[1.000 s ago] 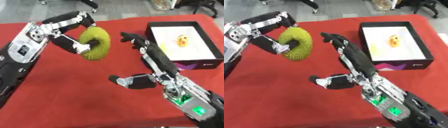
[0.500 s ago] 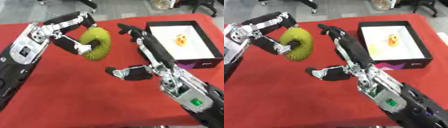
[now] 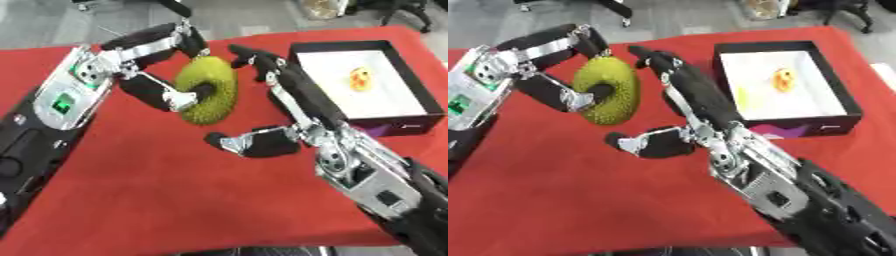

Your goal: Pick up the objects with one hand, pass them to the other hand, and then place them into the box on the other side of the table.

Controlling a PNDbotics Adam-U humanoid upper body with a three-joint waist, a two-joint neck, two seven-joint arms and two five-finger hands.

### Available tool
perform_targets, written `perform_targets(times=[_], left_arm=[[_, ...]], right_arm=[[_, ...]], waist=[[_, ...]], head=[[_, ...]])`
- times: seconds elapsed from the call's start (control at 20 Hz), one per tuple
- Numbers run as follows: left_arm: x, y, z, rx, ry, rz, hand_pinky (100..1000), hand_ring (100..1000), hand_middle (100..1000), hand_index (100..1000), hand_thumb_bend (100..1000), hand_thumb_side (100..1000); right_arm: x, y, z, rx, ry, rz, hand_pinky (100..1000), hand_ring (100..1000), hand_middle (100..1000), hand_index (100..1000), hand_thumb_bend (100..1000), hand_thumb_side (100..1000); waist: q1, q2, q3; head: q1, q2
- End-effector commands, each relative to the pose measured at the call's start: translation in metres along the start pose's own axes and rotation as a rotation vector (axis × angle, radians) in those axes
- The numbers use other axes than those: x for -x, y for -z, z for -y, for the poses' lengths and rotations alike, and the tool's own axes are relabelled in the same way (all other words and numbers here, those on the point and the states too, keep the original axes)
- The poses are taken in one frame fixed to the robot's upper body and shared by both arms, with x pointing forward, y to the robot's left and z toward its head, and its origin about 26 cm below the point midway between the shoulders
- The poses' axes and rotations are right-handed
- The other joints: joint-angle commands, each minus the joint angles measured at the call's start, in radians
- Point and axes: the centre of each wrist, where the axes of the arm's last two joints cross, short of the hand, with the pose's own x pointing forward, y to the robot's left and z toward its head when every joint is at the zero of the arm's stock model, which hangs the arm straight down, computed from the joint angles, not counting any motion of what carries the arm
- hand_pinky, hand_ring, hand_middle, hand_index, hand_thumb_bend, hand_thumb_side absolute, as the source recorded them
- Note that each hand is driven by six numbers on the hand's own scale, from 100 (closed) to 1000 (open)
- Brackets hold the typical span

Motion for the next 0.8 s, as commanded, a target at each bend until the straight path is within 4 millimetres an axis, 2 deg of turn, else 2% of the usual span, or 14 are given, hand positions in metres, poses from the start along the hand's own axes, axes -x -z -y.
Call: perform_targets(times=[0.05, 0.25, 0.4, 0.45, 0.5, 0.55, 0.7, 0.75, 0.8], left_arm=[[-0.011, 0.011, -0.011, 0.076, 0.078, 0.093, 573, 338, 269, 298, 100, 281], [-0.014, 0.016, -0.010, 0.079, 0.069, 0.111, 576, 340, 271, 302, 100, 282], [-0.016, 0.020, -0.010, 0.083, 0.064, 0.124, 576, 341, 272, 303, 100, 282], [-0.016, 0.020, -0.009, 0.084, 0.062, 0.126, 577, 342, 274, 305, 100, 281], [-0.017, 0.020, -0.009, 0.086, 0.061, 0.127, 577, 343, 275, 306, 100, 281], [-0.017, 0.021, -0.009, 0.089, 0.062, 0.127, 585, 355, 289, 322, 100, 275], [-0.018, 0.019, -0.011, 0.118, 0.082, 0.123, 635, 433, 391, 434, 100, 251], [-0.018, 0.017, -0.012, 0.128, 0.093, 0.121, 656, 471, 436, 486, 100, 247], [-0.019, 0.015, -0.014, 0.135, 0.104, 0.119, 662, 480, 447, 499, 100, 246]], right_arm=[[-0.005, 0.001, 0.007, 0.016, -0.005, 0.014, 709, 920, 714, 929, 618, 348], [-0.004, 0.001, 0.007, 0.018, -0.010, -0.006, 650, 867, 596, 858, 490, 308], [-0.004, 0.001, 0.007, 0.039, -0.011, -0.032, 580, 809, 504, 779, 298, 280], [-0.004, 0.001, 0.007, 0.050, -0.011, -0.039, 534, 767, 439, 714, 147, 225], [-0.004, 0.001, 0.007, 0.061, -0.011, -0.046, 526, 761, 425, 700, 121, 212], [-0.004, 0.001, 0.007, 0.072, -0.011, -0.051, 493, 710, 319, 598, 100, 113], [-0.003, 0.000, 0.007, 0.080, -0.014, -0.053, 477, 669, 203, 475, 100, 100], [-0.003, 0.000, 0.007, 0.075, -0.017, -0.052, 472, 660, 172, 451, 100, 100], [-0.002, -0.001, 0.007, 0.068, -0.021, -0.050, 471, 659, 168, 448, 100, 100]], waist=[[-0.001, -0.021, 0.002], [-0.002, -0.022, 0.003], [-0.003, -0.022, 0.004], [-0.003, -0.023, 0.004], [-0.003, -0.023, 0.004], [-0.004, -0.023, 0.005], [-0.005, -0.024, 0.005], [-0.006, -0.025, 0.005], [-0.006, -0.025, 0.005]], head=[[-0.004, -0.003], [-0.007, -0.003], [-0.008, -0.003], [-0.008, -0.003], [-0.008, -0.003], [-0.008, -0.003], [-0.012, -0.003], [-0.013, -0.003], [-0.013, -0.003]])
